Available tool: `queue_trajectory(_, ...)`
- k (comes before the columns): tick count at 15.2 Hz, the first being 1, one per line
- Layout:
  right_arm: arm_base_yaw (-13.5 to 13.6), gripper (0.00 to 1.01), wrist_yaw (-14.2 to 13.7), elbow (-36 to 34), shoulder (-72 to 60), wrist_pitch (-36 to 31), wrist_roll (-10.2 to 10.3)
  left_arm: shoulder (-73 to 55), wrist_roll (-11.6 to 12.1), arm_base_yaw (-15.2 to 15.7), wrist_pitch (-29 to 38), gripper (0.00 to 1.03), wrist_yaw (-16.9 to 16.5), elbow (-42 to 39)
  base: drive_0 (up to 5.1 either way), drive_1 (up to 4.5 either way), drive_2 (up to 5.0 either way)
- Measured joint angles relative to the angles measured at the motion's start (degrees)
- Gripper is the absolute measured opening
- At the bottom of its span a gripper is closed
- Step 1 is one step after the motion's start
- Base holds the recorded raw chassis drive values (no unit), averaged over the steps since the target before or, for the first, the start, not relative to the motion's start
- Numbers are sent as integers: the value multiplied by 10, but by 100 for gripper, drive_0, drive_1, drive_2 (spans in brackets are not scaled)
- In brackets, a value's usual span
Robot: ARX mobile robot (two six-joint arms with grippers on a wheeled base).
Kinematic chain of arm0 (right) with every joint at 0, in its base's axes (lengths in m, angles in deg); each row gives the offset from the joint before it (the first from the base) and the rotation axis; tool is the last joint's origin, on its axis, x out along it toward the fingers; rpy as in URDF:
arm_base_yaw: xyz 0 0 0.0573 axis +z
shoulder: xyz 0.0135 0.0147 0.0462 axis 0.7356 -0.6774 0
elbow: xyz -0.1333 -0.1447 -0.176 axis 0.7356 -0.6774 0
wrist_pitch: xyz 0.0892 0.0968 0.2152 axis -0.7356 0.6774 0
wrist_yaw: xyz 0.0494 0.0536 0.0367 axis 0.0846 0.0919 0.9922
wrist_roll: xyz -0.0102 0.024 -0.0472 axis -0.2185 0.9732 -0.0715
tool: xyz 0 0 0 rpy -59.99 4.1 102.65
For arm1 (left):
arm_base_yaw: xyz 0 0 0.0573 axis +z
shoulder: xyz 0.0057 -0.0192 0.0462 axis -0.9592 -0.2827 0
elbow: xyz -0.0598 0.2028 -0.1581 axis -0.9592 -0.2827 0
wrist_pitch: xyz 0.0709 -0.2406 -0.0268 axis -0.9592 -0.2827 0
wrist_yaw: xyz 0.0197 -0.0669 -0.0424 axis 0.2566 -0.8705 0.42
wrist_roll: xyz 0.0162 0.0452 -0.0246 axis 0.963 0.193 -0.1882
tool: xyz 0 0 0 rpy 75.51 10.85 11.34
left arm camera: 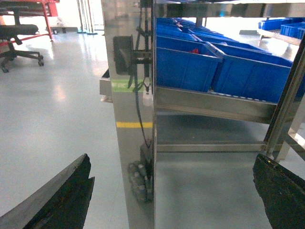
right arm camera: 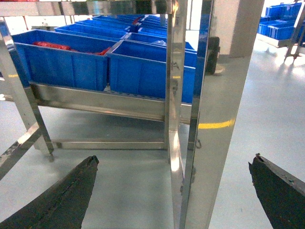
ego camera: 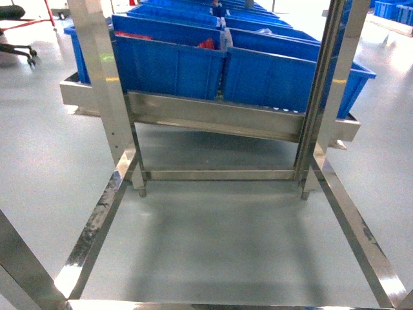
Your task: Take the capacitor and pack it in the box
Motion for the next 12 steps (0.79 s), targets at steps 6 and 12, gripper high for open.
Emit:
queue_trajectory(6, 0, 98, 0, 0, 0, 0, 0, 0, 0, 0, 0, 98, 0, 0, 0, 0, 0)
queue_trajectory(12, 0, 98, 0, 0, 0, 0, 0, 0, 0, 0, 0, 98, 0, 0, 0, 0, 0)
